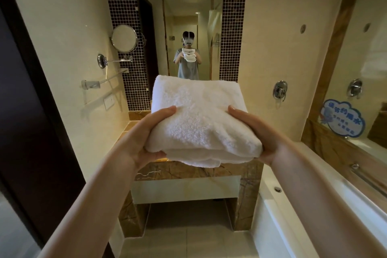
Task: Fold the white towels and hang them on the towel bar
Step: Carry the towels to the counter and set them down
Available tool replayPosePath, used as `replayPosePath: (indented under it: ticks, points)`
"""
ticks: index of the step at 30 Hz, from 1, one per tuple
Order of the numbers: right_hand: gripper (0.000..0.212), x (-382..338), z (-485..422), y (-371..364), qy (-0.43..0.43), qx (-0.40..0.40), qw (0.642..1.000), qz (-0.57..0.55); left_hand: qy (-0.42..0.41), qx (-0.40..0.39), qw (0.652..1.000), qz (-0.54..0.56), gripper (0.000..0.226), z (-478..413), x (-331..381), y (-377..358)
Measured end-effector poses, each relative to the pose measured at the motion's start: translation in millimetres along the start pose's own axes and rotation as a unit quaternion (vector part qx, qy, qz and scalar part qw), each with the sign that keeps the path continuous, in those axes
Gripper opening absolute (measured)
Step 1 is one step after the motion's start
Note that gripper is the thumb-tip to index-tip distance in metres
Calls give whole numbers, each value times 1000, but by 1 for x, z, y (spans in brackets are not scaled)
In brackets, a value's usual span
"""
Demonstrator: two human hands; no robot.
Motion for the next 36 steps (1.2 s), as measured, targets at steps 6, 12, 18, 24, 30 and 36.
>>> replayPosePath:
  ticks: [6,12,18,24,30,36]
  points:
    - [65,-10,-34,37,12,-9,1000,-5,-17,-5,1000,0,72,-52,2,9]
    - [62,-30,-64,77,11,-25,1000,-8,-27,-7,1000,-4,79,-108,8,10]
    - [62,-45,-97,113,-8,-32,999,10,-34,14,999,-3,74,-156,12,15]
    - [62,-52,-129,142,-24,-24,999,9,-33,33,999,-12,60,-195,23,28]
    - [58,-57,-167,165,-17,-27,999,-2,-29,37,999,-13,64,-239,27,48]
    - [38,-67,-204,192,5,-1,1000,-21,-24,33,999,-18,64,-290,39,68]
Point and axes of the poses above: each hand's wrist, its own z-axis away from the middle knuckle, its own y-axis out of the back of the hand, x = y × z, the point moved 8 cm from there along -z, towards the middle knuckle, and after that the axes turned 15 degrees about -x, right-handed, at the moved point
